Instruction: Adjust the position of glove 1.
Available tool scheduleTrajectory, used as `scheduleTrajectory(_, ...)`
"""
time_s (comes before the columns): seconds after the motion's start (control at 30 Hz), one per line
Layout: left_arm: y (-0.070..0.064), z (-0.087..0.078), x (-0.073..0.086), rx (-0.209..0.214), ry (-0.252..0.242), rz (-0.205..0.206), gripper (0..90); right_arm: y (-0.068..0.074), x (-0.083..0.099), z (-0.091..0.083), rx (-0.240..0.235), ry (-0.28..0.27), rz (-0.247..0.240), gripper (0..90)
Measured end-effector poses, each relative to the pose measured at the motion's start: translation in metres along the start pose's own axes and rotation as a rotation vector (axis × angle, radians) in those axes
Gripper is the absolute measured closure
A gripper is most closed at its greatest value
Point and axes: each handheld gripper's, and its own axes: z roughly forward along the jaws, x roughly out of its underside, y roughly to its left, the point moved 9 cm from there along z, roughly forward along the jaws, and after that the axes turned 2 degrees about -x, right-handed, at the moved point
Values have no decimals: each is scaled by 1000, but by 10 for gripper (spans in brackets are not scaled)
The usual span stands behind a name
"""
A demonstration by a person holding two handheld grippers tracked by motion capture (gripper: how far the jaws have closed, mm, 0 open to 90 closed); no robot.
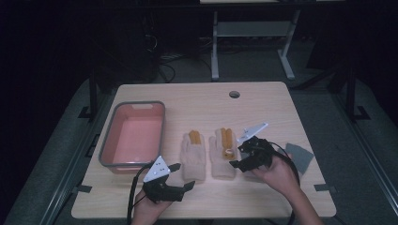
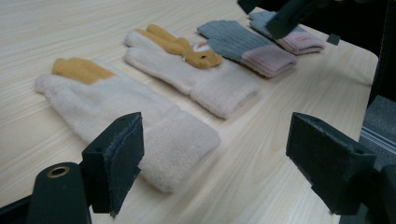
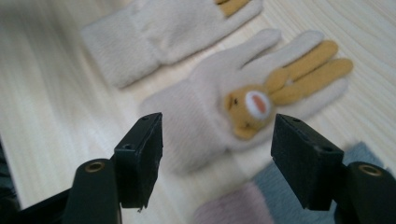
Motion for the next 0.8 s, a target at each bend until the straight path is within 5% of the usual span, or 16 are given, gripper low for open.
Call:
scheduleTrajectory(0.27,1,-1,0,-2,0,-2,192,-15,-16,22,8,58,-25,342)
scheduleTrajectory(0.8,1,-1,1,4,3,-4,192,-29,-12,65,26,192,-29,362)
